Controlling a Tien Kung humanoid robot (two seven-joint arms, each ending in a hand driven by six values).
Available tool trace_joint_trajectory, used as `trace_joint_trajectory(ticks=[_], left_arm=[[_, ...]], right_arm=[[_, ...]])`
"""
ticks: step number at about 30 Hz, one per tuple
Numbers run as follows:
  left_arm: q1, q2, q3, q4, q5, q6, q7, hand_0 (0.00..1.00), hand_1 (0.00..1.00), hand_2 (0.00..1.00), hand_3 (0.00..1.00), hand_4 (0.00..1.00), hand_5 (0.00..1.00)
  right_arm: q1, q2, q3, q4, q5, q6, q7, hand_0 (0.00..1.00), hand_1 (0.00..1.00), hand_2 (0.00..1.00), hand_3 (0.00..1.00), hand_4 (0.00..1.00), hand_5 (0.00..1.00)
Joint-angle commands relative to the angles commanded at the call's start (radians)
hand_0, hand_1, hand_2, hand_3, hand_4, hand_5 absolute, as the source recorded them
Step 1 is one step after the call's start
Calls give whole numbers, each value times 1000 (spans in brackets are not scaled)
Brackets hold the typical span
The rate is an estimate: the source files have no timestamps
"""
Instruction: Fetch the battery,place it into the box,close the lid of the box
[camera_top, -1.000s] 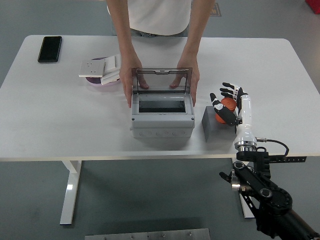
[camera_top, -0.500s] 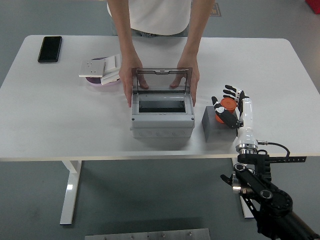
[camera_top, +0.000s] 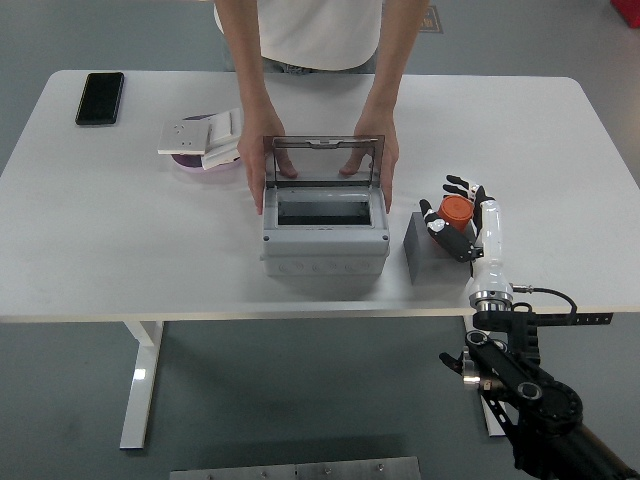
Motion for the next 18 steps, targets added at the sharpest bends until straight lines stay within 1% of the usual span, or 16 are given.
trace_joint_trajectory(ticks=[1, 2, 7, 8, 13, 14, 18], left_arm=[[0, 0, -1, 0, 0, 0, 0, 621, 741, 572, 496, 339, 2], [0, 0, -1, 0, 1, 0, 0, 621, 742, 572, 496, 337, 2], [0, 1, -2, 0, 0, 0, 0, 621, 742, 572, 496, 337, 2], [0, 1, -2, 0, 0, 0, 0, 622, 740, 572, 496, 339, 2], [-1, 2, -3, 1, 0, 1, 0, 622, 740, 572, 496, 339, 2], [-1, 2, -3, 1, 0, 1, 1, 621, 741, 573, 496, 338, 2], [-3, 2, -4, 1, 1, 0, 1, 621, 741, 573, 496, 338, 2]], right_arm=[[0, 0, -1, 0, -1, -3, -1, 644, 656, 667, 702, 821, 196], [0, 0, -1, 0, -2, -5, -1, 626, 652, 663, 700, 808, 167], [0, 0, -3, -2, -4, -16, -2, 626, 652, 663, 700, 808, 167], [-1, 0, -4, -2, -3, -17, -2, 600, 635, 653, 681, 740, 43], [-1, -1, -6, -3, -3, -21, -3, 600, 635, 653, 681, 740, 43], [-1, -1, -6, -2, -2, -22, -2, 550, 604, 626, 608, 657, 2], [0, 0, -7, -2, 2, -25, 0, 550, 604, 626, 608, 657, 2]])
